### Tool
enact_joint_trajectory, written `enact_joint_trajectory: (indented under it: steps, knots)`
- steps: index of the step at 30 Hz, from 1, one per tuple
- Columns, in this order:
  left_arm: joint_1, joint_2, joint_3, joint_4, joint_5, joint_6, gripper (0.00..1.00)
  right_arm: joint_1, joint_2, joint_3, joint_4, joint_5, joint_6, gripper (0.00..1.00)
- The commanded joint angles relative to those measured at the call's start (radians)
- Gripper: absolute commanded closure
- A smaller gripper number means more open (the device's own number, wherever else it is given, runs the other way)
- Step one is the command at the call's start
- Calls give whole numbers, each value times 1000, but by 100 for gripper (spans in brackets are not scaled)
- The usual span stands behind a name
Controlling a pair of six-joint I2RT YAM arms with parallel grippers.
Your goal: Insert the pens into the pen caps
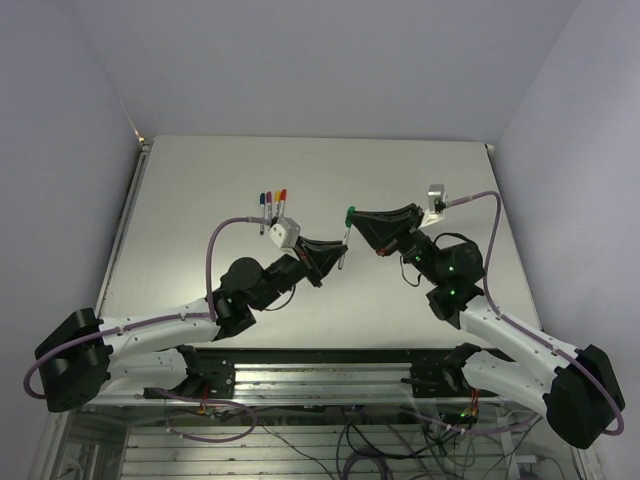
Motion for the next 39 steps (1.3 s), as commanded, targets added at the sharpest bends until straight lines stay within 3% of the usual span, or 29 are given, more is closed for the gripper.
enact_joint_trajectory:
  steps: [1,11,33,34,36,39]
  knots:
    - [9,4,83,207,-86,27,93,37,21,-36,-127,-42,-8,100]
    - [46,24,182,216,-90,72,93,158,16,-30,-357,123,-126,100]
    - [138,-36,168,153,-81,19,93,276,91,-2,-429,310,-197,100]
    - [139,-40,161,137,-77,8,93,278,86,9,-432,328,-207,98]
    - [138,-50,138,103,-85,-3,93,280,71,30,-429,347,-233,84]
    - [140,-80,103,6,-138,-2,93,279,26,50,-427,390,-259,80]
